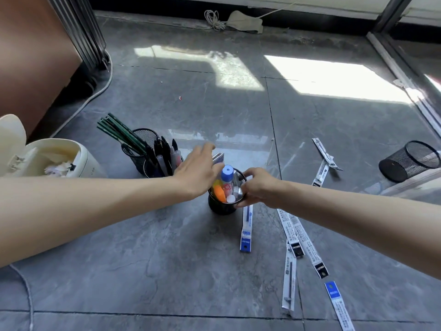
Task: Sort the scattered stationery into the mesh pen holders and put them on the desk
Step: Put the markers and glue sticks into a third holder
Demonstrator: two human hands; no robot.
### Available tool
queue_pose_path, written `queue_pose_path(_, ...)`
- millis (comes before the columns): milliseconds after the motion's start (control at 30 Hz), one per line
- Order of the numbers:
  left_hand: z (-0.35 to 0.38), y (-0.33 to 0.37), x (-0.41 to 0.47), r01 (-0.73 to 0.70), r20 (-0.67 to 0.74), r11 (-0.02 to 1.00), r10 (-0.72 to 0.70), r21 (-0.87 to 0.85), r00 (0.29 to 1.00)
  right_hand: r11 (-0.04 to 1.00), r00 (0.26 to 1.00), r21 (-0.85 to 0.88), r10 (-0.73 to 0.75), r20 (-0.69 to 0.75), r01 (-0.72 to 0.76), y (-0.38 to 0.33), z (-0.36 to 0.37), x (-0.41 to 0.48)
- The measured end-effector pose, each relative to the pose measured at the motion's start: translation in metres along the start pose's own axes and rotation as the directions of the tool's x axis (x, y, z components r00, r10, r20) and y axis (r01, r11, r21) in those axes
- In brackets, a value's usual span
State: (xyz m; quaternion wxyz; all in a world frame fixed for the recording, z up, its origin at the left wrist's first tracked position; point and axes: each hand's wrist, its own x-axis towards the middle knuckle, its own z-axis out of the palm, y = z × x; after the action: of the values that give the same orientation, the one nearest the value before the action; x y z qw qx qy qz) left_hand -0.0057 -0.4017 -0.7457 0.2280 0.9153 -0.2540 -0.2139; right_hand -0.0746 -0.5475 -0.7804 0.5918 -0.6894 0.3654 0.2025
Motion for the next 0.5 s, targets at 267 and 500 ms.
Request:
queue_pose_path(267,0.009,-0.011,-0.023,-0.162,-0.32,0.98,0.192,0.118,0.928,0.94,0.999,0.338,-0.046,0.007,0.04,-0.011,0.029,-0.003)
queue_pose_path(500,0.015,-0.022,-0.022,-0.126,-0.055,0.973,0.138,0.193,0.989,0.958,0.97,0.281,-0.113,0.217,0.048,-0.008,0.022,-0.003)
